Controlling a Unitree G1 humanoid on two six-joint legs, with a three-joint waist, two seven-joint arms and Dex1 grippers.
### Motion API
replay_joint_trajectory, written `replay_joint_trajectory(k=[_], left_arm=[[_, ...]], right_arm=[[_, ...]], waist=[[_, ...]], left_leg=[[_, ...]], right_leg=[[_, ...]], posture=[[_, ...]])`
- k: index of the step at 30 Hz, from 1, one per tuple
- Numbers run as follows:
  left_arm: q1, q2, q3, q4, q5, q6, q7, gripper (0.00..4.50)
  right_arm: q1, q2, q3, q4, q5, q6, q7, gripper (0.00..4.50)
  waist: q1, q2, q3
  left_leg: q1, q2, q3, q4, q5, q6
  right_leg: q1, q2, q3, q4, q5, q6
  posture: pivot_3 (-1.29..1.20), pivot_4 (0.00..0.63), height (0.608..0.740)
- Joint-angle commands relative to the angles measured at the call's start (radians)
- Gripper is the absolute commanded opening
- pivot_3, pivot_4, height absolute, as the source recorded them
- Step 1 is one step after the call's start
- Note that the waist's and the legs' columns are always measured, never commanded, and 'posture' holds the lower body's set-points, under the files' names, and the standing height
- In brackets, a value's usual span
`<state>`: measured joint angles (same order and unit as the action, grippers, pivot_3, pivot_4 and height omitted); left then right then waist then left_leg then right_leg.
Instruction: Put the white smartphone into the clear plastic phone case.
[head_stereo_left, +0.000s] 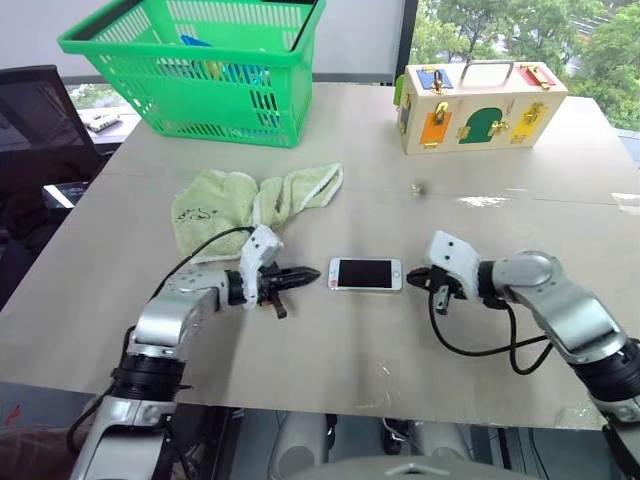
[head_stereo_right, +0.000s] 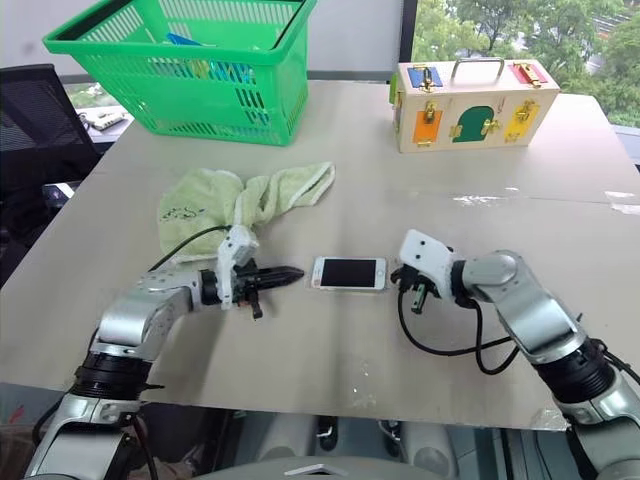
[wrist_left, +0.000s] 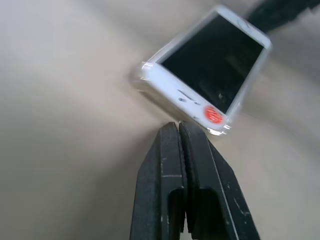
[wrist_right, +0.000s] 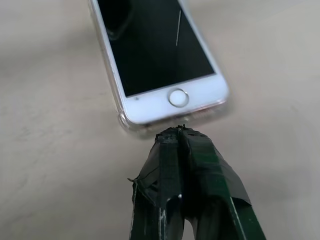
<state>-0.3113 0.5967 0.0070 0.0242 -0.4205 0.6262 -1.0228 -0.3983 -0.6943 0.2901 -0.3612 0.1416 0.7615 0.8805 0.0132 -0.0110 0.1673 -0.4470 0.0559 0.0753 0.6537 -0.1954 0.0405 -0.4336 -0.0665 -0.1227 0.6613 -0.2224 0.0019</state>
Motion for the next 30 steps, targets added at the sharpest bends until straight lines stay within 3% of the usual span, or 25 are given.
replay_joint_trajectory(k=[1, 7, 15, 21, 30], left_arm=[[-0.028, 0.0, 0.051, -0.018, -0.06, 0.053, 0.018, 0.05], [-0.063, -0.032, 0.01, -0.073, -0.083, 0.082, 0.028, 0.05], [-0.124, -0.072, -0.109, -0.057, -0.01, 0.036, 0.037, 0.05], [-0.128, -0.038, -0.197, -0.022, 0.093, 0.043, 0.065, 0.05], [-0.104, -0.012, -0.201, -0.023, 0.091, 0.038, 0.047, 0.05]], right_arm=[[0.015, -0.006, -0.091, -0.067, 0.053, 0.018, -0.013, 0.0], [-0.007, 0.061, -0.123, -0.105, 0.126, 0.068, -0.046, 0.0], [-0.064, 0.113, -0.038, -0.094, 0.118, 0.076, -0.082, 0.0], [-0.046, 0.076, -0.026, -0.105, 0.109, 0.076, -0.083, 0.0], [-0.03, 0.035, -0.029, -0.103, 0.101, 0.076, -0.093, 0.0]], waist=[[0.001, 0.0, 0.0], [0.002, 0.0, 0.0], [0.001, 0.0, 0.0], [0.002, 0.0, 0.0], [0.001, 0.0, 0.0]], left_leg=[[0.0, 0.0, 0.0, 0.0, 0.0, 0.0], [0.0, 0.0, -0.001, 0.0, 0.0, 0.0], [0.0, -0.001, 0.0, 0.0, 0.0, 0.0], [0.0, -0.001, 0.0, 0.0, 0.0, 0.0], [0.002, -0.001, 0.0, 0.0, 0.0, 0.0]], right_leg=[[0.0, 0.0, 0.0, 0.0, 0.0, 0.0], [0.0, 0.0, 0.0, 0.0, 0.0, 0.0], [0.0, 0.001, 0.0, 0.001, 0.0, 0.0], [0.0, 0.001, 0.0, 0.0, 0.0, 0.0], [0.001, 0.0, 0.001, 0.001, 0.0, 0.0]], posture=[[0.0, 0.15, 0.74], [0.0, 0.15, 0.74], [0.0, 0.15, 0.74], [0.0, 0.15, 0.74], [0.0, 0.15, 0.74]])
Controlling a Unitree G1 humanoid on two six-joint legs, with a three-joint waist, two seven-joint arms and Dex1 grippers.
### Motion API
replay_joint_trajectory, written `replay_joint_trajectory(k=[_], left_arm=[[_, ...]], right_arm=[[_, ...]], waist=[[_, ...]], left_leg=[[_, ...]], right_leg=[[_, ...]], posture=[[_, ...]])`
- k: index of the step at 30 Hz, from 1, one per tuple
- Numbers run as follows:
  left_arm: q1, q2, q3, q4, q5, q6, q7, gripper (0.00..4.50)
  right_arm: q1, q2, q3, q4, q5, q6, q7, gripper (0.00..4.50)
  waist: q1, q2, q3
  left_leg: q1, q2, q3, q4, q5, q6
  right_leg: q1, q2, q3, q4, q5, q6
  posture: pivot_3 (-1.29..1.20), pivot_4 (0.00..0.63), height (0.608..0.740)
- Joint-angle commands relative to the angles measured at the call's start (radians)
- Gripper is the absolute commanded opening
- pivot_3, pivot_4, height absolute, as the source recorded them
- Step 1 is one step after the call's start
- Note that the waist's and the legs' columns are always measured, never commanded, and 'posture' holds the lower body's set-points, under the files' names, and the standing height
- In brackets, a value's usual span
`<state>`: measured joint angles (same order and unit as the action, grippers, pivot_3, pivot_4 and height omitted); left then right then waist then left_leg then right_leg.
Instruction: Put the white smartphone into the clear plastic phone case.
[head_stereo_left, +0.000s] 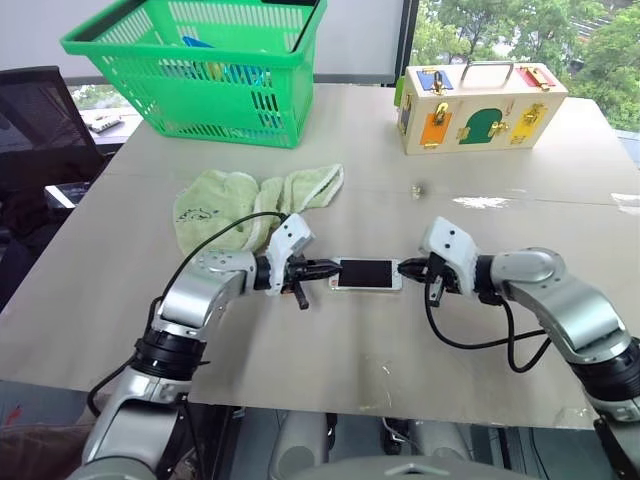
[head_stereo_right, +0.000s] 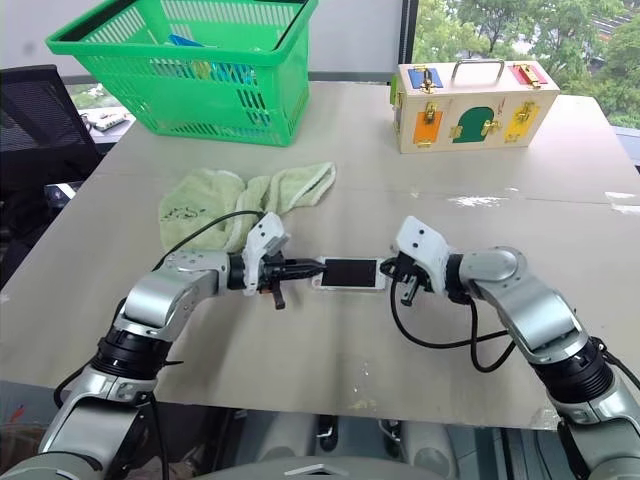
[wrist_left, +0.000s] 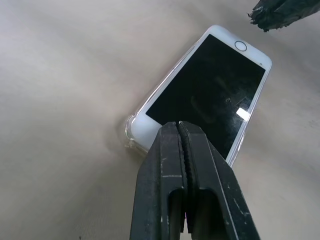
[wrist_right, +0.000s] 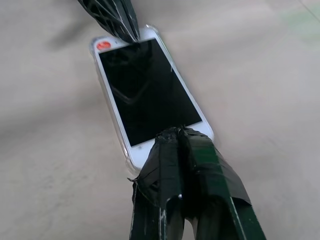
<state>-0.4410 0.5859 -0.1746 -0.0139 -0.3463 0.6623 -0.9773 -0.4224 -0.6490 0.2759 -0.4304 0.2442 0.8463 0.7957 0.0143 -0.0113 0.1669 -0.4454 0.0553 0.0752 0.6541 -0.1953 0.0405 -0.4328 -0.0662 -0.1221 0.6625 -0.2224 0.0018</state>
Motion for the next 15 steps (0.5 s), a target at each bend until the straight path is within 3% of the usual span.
replay_joint_trajectory(k=[1, 5, 11, 15], left_arm=[[0.026, -0.007, -0.014, 0.013, 0.011, -0.011, -0.002, 0.05], [0.019, -0.052, 0.028, -0.025, -0.061, -0.022, -0.029, 0.05], [0.022, -0.052, -0.012, 0.005, -0.011, -0.054, -0.036, 0.05], [0.031, -0.049, -0.014, 0.012, 0.0, -0.065, -0.037, 0.05]], right_arm=[[-0.007, -0.01, -0.016, -0.031, -0.001, -0.01, -0.009, 0.0], [-0.027, 0.012, -0.004, 0.011, -0.012, -0.026, -0.019, 0.0], [-0.079, 0.086, 0.03, 0.133, -0.04, -0.04, -0.047, 0.0], [-0.092, 0.075, 0.098, 0.205, -0.066, 0.005, -0.016, 0.0]], waist=[[0.0, 0.0, 0.0], [0.001, 0.0, 0.0], [-0.001, 0.0, 0.0], [-0.001, 0.0, 0.0]], left_leg=[[0.0, 0.0, 0.0, 0.0, 0.0, 0.0], [-0.001, 0.0, 0.0, 0.0, 0.0, 0.0], [-0.001, 0.0, 0.0, 0.001, 0.0, 0.0], [-0.001, 0.0, 0.0, 0.001, 0.0, 0.0]], right_leg=[[0.0, 0.0, 0.0, 0.0, 0.0, 0.0], [0.0, 0.0, 0.0, 0.0, 0.0, 0.0], [0.0, 0.001, 0.0, 0.0, 0.0, 0.0], [0.0, 0.001, 0.0, 0.0, 0.0, 0.0]], posture=[[0.0, 0.15, 0.74], [0.0, 0.15, 0.74], [0.0, 0.15, 0.74], [0.0, 0.15, 0.74]])
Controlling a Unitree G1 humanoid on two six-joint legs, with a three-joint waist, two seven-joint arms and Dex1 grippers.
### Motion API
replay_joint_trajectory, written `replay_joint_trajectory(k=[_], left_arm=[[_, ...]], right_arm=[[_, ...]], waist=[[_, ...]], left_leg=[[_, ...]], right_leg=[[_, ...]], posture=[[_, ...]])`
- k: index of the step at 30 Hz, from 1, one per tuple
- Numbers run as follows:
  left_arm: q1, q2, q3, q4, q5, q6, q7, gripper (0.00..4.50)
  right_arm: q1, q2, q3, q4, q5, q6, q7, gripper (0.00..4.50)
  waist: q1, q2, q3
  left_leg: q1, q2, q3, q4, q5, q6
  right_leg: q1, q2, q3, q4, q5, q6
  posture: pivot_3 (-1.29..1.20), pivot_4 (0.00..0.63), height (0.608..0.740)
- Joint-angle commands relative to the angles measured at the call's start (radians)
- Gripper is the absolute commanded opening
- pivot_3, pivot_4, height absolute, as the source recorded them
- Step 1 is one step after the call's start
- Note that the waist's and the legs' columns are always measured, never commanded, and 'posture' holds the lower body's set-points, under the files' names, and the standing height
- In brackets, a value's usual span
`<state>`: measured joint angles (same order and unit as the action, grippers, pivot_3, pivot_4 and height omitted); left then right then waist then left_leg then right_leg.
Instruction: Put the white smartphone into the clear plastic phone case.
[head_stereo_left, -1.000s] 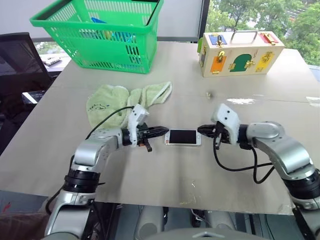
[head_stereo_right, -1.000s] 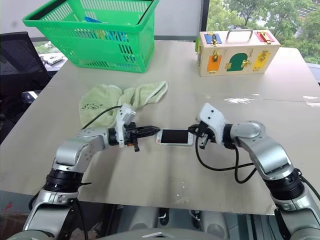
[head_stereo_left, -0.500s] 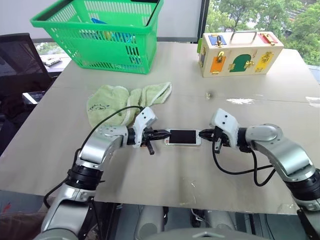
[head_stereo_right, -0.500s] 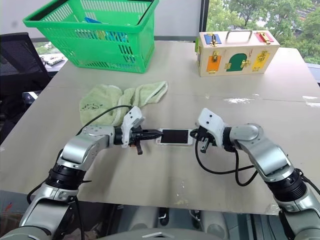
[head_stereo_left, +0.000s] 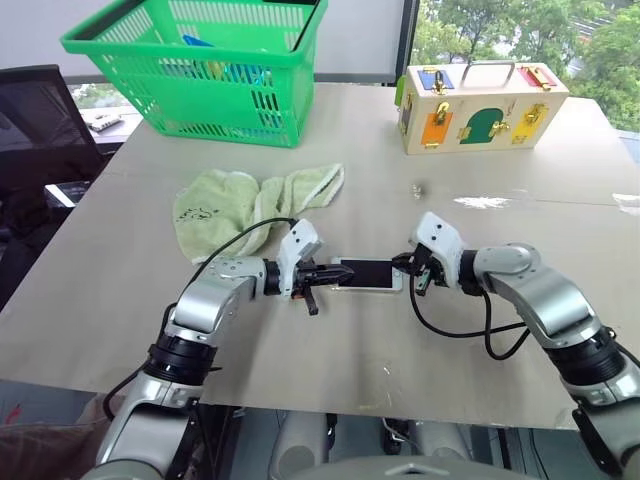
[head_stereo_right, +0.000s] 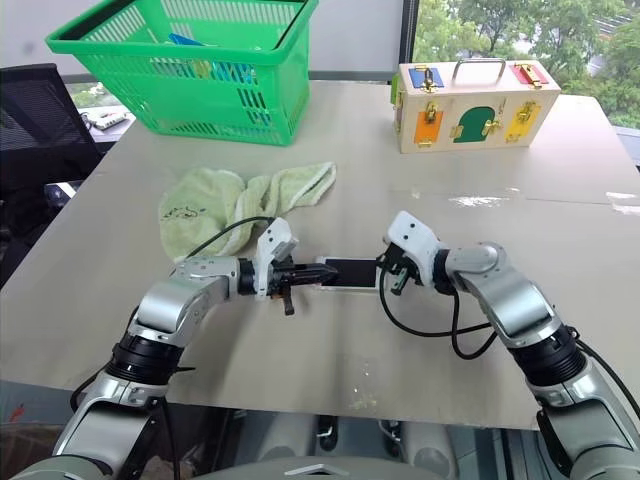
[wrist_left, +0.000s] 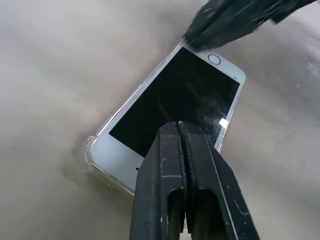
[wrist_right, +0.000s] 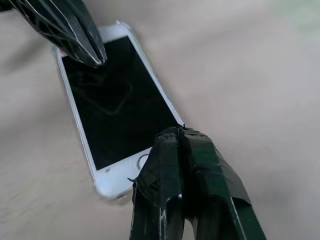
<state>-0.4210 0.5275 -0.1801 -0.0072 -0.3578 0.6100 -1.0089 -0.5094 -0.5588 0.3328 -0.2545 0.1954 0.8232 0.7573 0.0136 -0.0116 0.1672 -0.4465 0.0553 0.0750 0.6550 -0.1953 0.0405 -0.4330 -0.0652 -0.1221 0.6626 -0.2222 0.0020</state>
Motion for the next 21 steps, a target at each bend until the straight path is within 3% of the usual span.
replay_joint_trajectory(k=[1, 13, 21], left_arm=[[0.014, 0.01, -0.009, 0.007, 0.015, -0.017, -0.005, 0.05], [0.037, -0.004, -0.009, 0.003, 0.027, -0.03, 0.027, 0.05], [0.039, -0.011, -0.009, -0.004, 0.023, -0.023, 0.038, 0.05]], right_arm=[[-0.004, -0.02, 0.059, 0.042, -0.015, 0.046, 0.037, 0.0], [-0.05, -0.033, 0.258, 0.258, -0.138, -0.003, 0.134, 0.0], [-0.038, -0.015, 0.221, 0.323, -0.156, -0.054, 0.143, 0.0]], waist=[[0.0, 0.0, 0.0], [0.0, -0.002, -0.014], [0.001, -0.003, -0.029]], left_leg=[[0.0, 0.0, 0.0, 0.0, 0.0, 0.0], [0.018, 0.001, 0.0, -0.003, -0.003, -0.004], [0.023, 0.001, -0.001, -0.005, -0.003, -0.005]], right_leg=[[0.0, 0.0, 0.0, 0.0, 0.0, 0.0], [0.015, -0.006, 0.0, -0.002, -0.003, -0.004], [0.02, -0.01, 0.002, -0.003, -0.003, -0.004]], posture=[[0.0, 0.15, 0.74], [0.0, 0.15, 0.74], [0.0, 0.15, 0.74]])
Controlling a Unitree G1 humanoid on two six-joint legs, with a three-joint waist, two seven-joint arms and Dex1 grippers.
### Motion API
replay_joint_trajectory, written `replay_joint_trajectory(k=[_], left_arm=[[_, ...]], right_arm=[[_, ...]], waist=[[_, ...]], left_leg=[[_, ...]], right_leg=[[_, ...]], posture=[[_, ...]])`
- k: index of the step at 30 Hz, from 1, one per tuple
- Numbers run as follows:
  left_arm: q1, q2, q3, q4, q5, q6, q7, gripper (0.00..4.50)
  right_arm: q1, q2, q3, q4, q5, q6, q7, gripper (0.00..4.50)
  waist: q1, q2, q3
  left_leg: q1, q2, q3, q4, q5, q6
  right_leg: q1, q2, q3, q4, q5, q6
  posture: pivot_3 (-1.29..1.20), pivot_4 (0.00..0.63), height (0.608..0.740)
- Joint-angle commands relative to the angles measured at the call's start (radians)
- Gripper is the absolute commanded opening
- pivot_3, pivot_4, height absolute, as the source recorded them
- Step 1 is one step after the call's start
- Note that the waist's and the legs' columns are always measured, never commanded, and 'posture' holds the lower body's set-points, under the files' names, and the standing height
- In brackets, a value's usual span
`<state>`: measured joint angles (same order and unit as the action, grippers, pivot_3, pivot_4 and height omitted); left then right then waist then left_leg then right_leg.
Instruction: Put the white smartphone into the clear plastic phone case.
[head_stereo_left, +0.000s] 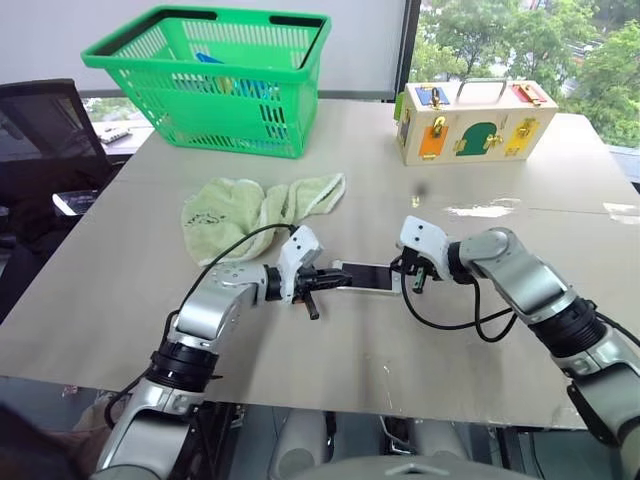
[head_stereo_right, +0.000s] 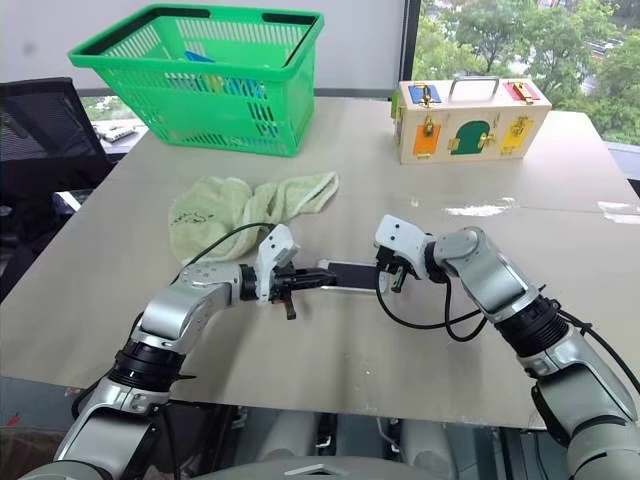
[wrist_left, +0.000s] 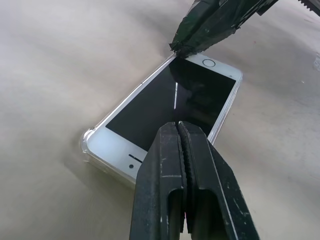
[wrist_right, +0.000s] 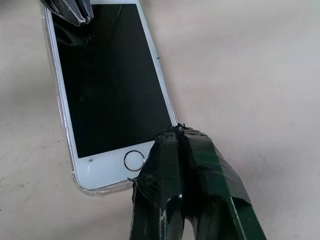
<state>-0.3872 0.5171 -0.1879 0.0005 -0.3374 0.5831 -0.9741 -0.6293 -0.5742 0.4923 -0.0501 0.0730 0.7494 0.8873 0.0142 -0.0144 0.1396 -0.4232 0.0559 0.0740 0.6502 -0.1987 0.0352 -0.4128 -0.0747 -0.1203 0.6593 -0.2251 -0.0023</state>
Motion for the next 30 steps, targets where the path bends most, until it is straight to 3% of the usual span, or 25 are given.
replay_joint_trajectory(k=[1, 8, 18, 30], left_arm=[[0.004, 0.0, -0.002, -0.012, 0.003, 0.005, 0.004, 0.05], [0.004, 0.005, 0.001, -0.011, 0.003, 0.007, 0.003, 0.05], [0.008, -0.005, -0.004, -0.02, 0.001, 0.012, 0.014, 0.05], [0.012, -0.002, -0.005, -0.024, 0.002, 0.013, 0.009, 0.05]], right_arm=[[0.085, 0.013, 0.029, 0.111, -0.015, 0.011, 0.004, 0.0], [0.153, 0.012, -0.159, -0.118, 0.127, -0.036, 0.058, 0.0], [0.175, -0.104, -0.073, -0.158, 0.045, -0.007, 0.067, 0.0], [0.171, -0.116, -0.041, -0.241, 0.07, 0.033, 0.115, 0.0]], waist=[[0.0, -0.001, -0.002], [0.0, 0.006, 0.003], [0.001, 0.006, 0.007], [0.0, 0.005, 0.009]], left_leg=[[0.0, 0.0, 0.0, -0.001, 0.0, 0.0], [-0.005, 0.0, 0.0, -0.001, 0.0, 0.0], [-0.008, 0.0, 0.0, -0.003, 0.0, 0.0], [-0.009, 0.0, 0.0, -0.008, 0.001, 0.002]], right_leg=[[0.0, 0.0, 0.0, 0.0, 0.0, 0.0], [-0.004, 0.0, -0.001, -0.002, 0.0, 0.0], [-0.007, 0.002, -0.002, -0.005, 0.0, 0.001], [-0.006, 0.002, -0.002, -0.011, 0.0, 0.001]], posture=[[0.0, 0.15, 0.74], [0.0, 0.15, 0.74], [0.0, 0.15, 0.74], [0.0, 0.15, 0.74]])
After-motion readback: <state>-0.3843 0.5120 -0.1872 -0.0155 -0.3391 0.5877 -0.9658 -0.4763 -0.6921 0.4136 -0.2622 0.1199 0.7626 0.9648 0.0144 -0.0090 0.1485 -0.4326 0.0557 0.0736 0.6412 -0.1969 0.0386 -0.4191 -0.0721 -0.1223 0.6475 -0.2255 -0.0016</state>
